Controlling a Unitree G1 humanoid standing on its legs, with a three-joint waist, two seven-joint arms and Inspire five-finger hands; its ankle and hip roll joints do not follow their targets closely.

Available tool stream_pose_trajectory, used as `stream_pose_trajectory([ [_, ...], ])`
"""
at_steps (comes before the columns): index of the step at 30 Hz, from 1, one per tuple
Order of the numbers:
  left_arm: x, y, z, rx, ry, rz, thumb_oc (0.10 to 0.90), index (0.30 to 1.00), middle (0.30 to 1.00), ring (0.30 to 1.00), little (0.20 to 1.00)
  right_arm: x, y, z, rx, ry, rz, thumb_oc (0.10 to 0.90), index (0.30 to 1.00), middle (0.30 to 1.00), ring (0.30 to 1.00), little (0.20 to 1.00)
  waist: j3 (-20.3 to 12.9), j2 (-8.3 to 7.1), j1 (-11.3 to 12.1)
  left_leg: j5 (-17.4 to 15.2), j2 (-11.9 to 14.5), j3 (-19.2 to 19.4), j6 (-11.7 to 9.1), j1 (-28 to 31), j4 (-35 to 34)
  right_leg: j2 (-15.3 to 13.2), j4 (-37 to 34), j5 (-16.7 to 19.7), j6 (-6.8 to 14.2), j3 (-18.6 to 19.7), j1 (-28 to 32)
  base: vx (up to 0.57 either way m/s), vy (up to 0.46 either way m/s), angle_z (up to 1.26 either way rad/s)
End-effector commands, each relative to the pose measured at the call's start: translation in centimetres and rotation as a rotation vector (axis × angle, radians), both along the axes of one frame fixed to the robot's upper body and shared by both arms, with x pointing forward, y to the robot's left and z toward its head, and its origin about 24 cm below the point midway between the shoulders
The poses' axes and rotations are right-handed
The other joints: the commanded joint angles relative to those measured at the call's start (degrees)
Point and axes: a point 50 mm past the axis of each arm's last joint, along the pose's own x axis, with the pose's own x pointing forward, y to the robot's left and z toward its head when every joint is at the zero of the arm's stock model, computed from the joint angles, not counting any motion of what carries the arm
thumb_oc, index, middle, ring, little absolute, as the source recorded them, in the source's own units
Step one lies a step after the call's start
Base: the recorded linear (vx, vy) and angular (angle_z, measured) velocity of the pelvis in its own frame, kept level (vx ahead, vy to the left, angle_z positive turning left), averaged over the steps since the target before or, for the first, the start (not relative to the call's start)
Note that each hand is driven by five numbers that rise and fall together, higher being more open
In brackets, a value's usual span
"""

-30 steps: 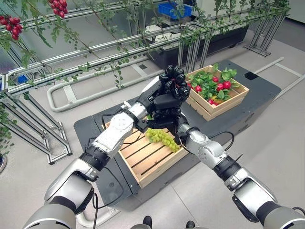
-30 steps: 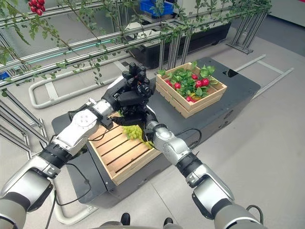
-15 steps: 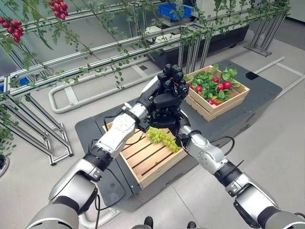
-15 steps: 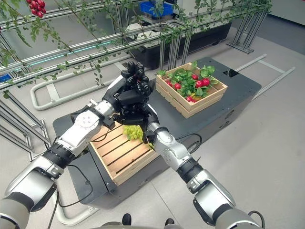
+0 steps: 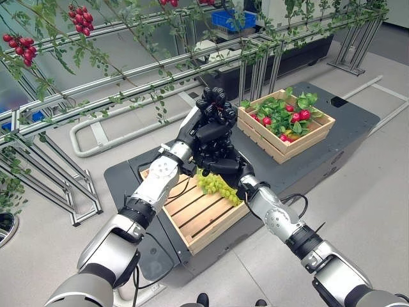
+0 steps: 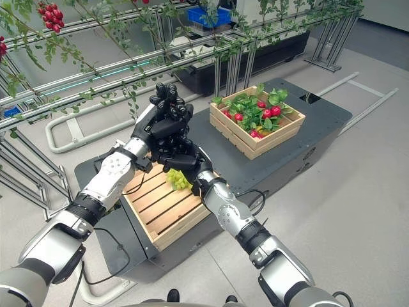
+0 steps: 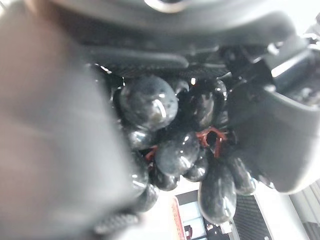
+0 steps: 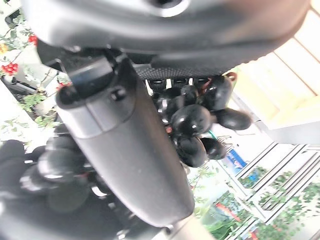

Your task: Pick up the fruits from the basket on one side to the basket on the other side

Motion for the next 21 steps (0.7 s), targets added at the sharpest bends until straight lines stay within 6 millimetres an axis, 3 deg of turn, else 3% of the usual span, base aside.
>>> stream_pose_trajectory([
  [1, 1.1, 0.9, 1.5, -0.028, -0.083, 0.062, 0.4, 0.3, 0.3, 0.3, 0.3, 0.7, 1.5, 8.3, 0.391, -0.37, 0.019, 0.4, 0.3, 0.3, 0.3, 0.3, -7.9, -1.28, 0.5, -7.1, -1.0, 0.2, 0.7, 1.4, 0.1, -1.5, 0.1, -3.7, -2.6, 1.4, 1.1, 0.0, 0.0, 0.0],
  [10, 1.2, 0.5, 1.4, -0.015, -0.066, 0.051, 0.4, 0.3, 0.3, 0.3, 0.3, 1.0, 1.2, 8.1, 0.294, -0.381, -0.001, 0.4, 0.3, 0.3, 0.3, 0.3, -8.0, -1.49, 0.4, -7.1, -1.1, 0.0, 0.7, 1.4, 0.1, -1.4, 0.1, -3.6, -2.6, 1.6, 1.0, 0.0, 0.0, 0.0],
  [12, 1.2, 0.6, 1.0, -0.012, -0.042, 0.057, 0.649, 0.674, 0.674, 0.674, 0.674, 1.1, 0.9, 8.0, 0.274, -0.383, -0.009, 0.4, 0.3, 0.3, 0.3, 0.3, -7.9, -1.53, 0.4, -7.0, -1.0, 0.1, 0.7, 1.4, 0.1, -1.4, 0.1, -3.6, -2.6, 1.6, 1.0, 0.0, 0.0, 0.0],
  [13, 1.2, 0.7, 0.9, -0.01, -0.037, 0.068, 0.8, 0.9, 0.9, 0.9, 0.9, 1.2, 0.9, 8.0, 0.272, -0.381, -0.012, 0.4, 0.3, 0.3, 0.3, 0.3, -7.9, -1.54, 0.4, -7.0, -1.0, 0.2, 0.7, 1.4, 0.1, -1.4, 0.1, -3.5, -2.6, 1.7, 1.0, 0.0, 0.0, 0.0],
  [21, 1.2, 1.0, 0.5, -0.012, -0.019, 0.088, 0.8, 0.9, 0.9, 0.9, 0.9, 1.4, 0.5, 7.8, 0.268, -0.37, -0.03, 0.4, 0.3, 0.3, 0.3, 0.3, -7.8, -1.63, 0.3, -7.0, -0.9, 0.3, 0.7, 1.4, 0.1, -1.4, 0.1, -3.4, -2.6, 1.7, 0.9, 0.0, 0.0, 0.0],
])
